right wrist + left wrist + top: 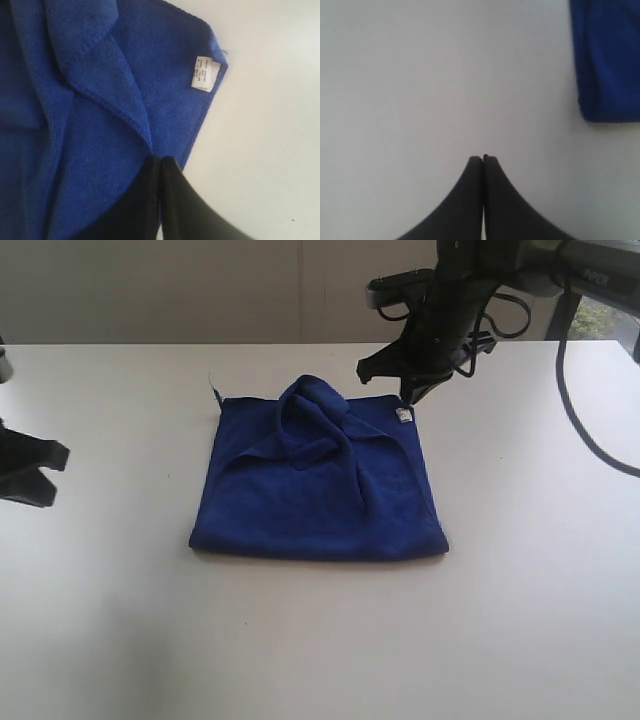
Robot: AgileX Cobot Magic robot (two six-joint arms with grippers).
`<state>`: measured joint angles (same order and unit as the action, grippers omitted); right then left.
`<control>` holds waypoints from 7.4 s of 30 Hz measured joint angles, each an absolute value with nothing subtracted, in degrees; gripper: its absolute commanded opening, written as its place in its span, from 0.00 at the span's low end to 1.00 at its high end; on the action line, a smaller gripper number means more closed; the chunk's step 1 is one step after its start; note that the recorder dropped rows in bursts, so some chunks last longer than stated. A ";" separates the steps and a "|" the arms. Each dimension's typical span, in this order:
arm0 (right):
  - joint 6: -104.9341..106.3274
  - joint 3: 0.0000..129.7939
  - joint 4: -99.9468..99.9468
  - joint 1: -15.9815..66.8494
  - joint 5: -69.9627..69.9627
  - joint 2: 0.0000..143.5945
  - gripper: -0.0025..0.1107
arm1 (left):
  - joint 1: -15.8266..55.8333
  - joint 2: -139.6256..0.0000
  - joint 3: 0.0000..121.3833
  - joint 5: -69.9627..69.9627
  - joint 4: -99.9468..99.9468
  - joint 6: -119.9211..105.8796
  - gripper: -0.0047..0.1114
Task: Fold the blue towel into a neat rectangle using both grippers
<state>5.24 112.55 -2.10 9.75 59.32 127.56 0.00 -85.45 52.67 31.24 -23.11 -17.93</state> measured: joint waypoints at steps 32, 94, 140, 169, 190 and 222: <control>19.02 112.55 -26.19 9.69 45.71 133.93 0.07 | 21.33 -117.63 82.48 28.73 -36.11 -18.05 0.04; 18.98 112.55 -12.09 8.93 46.02 129.62 0.02 | 24.59 -123.12 86.76 17.06 -56.12 -24.05 0.40; 18.98 112.55 -12.67 8.93 46.02 129.62 0.02 | 24.59 -122.62 88.27 15.48 -58.30 -28.38 0.04; 18.98 112.55 -12.88 8.93 46.02 129.62 0.02 | 24.59 -128.00 88.36 18.39 -65.23 -28.73 0.31; 18.98 112.55 -12.99 8.93 46.02 129.62 0.02 | 24.59 -126.53 88.41 17.47 -65.13 -30.25 0.04; 18.98 112.55 -13.10 8.93 46.11 129.62 0.02 | 27.46 -126.23 88.41 13.87 -61.95 -46.00 0.40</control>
<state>18.98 112.55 -13.10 8.93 46.11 129.62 27.46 -126.23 88.41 13.87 -61.95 -46.00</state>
